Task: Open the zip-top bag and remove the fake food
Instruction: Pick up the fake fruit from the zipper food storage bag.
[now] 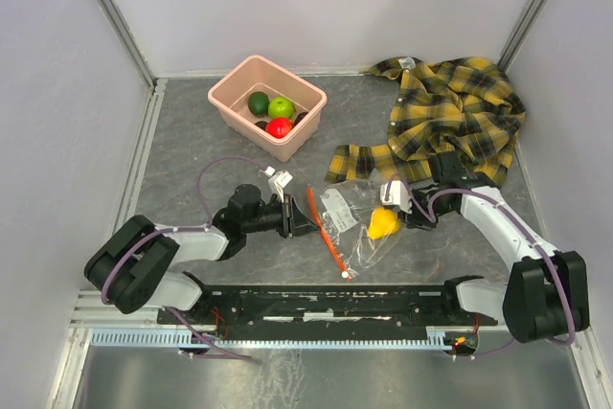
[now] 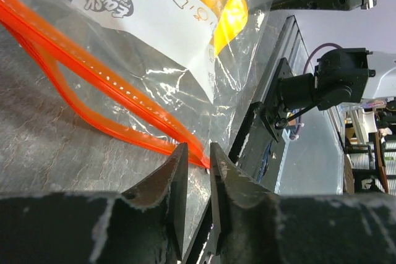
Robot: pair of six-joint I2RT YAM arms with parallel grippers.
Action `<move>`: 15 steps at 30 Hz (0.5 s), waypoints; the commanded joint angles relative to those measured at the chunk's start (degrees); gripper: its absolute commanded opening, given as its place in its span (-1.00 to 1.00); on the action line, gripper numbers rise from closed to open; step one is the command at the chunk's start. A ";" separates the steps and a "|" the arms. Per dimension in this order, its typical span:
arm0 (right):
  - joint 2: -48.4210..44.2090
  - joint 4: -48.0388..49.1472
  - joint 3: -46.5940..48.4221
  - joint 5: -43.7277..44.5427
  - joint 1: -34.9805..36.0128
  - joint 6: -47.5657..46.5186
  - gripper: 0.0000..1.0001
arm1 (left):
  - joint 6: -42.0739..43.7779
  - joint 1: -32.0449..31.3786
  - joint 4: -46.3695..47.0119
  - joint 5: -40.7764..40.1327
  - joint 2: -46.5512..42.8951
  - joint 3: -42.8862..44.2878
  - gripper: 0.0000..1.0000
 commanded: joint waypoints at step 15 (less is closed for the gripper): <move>-4.41 -8.46 4.56 -12.44 -1.03 -17.43 0.40 | 16.79 -4.05 -3.16 -18.39 -18.10 -8.82 -0.12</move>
